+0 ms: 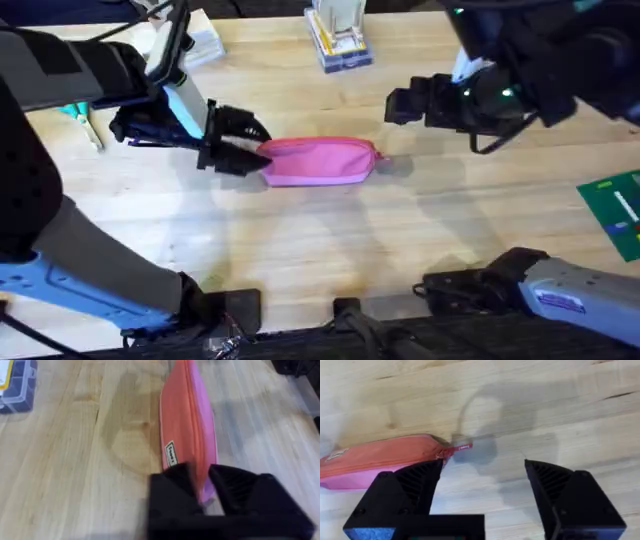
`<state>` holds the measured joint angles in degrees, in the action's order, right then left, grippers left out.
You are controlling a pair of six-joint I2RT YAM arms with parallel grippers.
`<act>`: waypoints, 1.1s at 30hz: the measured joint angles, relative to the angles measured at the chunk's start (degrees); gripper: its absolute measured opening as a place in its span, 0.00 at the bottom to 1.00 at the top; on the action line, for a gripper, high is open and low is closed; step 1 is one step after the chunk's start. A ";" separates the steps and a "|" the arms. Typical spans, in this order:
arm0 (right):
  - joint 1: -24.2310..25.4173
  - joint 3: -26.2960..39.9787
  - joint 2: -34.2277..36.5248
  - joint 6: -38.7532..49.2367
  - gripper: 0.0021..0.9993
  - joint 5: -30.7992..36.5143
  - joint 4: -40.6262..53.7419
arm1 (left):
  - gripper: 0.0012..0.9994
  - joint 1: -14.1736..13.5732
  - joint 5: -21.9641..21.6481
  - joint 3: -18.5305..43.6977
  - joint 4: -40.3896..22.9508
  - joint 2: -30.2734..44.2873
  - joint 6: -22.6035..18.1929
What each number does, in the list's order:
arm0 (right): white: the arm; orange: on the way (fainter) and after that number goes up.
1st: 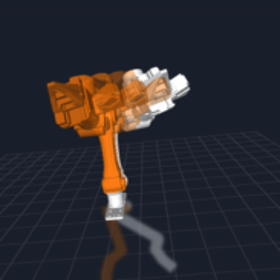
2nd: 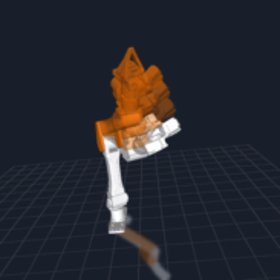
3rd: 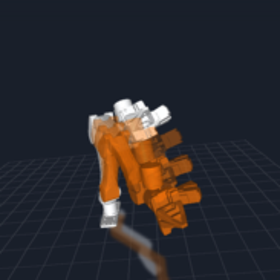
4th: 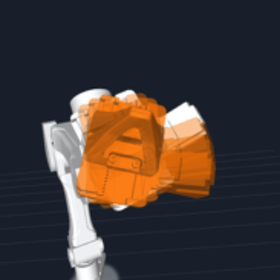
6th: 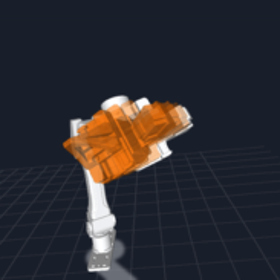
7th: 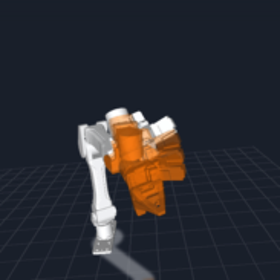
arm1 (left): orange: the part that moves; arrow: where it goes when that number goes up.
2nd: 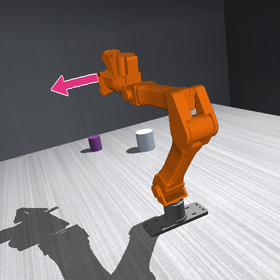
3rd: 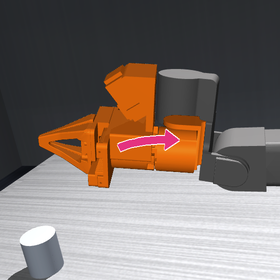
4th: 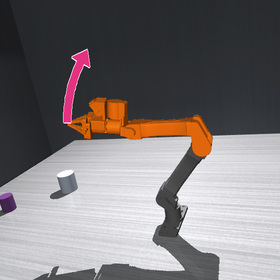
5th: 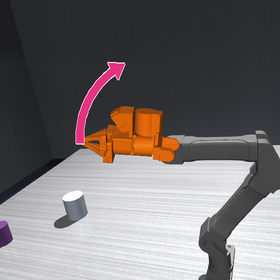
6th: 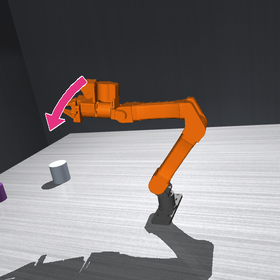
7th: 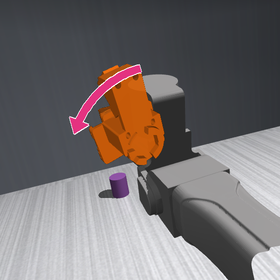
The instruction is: Unzip the bag, pick up the pens from the table one at a time and place them inside, then zip the bag closed.
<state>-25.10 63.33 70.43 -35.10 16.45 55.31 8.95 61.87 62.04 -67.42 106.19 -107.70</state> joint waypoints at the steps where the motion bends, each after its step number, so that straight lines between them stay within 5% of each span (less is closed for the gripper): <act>1: 0.00 0.00 -0.77 0.53 1.00 0.00 0.04 | 0.54 0.00 0.01 0.02 -0.04 0.00 -0.02; 3: 0.00 0.00 -1.95 1.29 1.00 0.00 0.04 | 0.84 0.09 0.02 0.02 -0.04 0.00 -0.02; 5: 0.00 0.00 -2.88 1.95 1.00 0.00 0.04 | 0.98 0.20 0.02 0.02 -0.04 0.00 0.12; 16: 0.00 0.00 -3.56 2.61 1.00 0.02 0.07 | 1.00 0.27 -0.03 0.06 2.19 0.00 0.09; 26: 0.00 0.00 -3.56 2.74 1.00 0.00 0.07 | 1.00 2.30 -3.34 3.07 -5.52 -3.75 0.26; 29: 0.00 0.00 -3.56 2.80 1.00 0.00 0.07 | 1.00 2.80 -5.50 4.18 -6.12 -7.54 2.43; 30: 0.00 0.00 -3.56 2.80 1.00 0.00 0.07 | 1.00 2.83 -8.38 5.32 -6.08 -12.04 6.78; 33: 0.00 0.00 -3.56 2.80 1.00 0.00 0.07 | 1.00 2.82 -11.34 5.46 -6.11 -16.53 11.44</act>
<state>-25.10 63.33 66.87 -32.29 16.45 55.37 11.77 50.53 67.51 -73.53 89.66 -96.26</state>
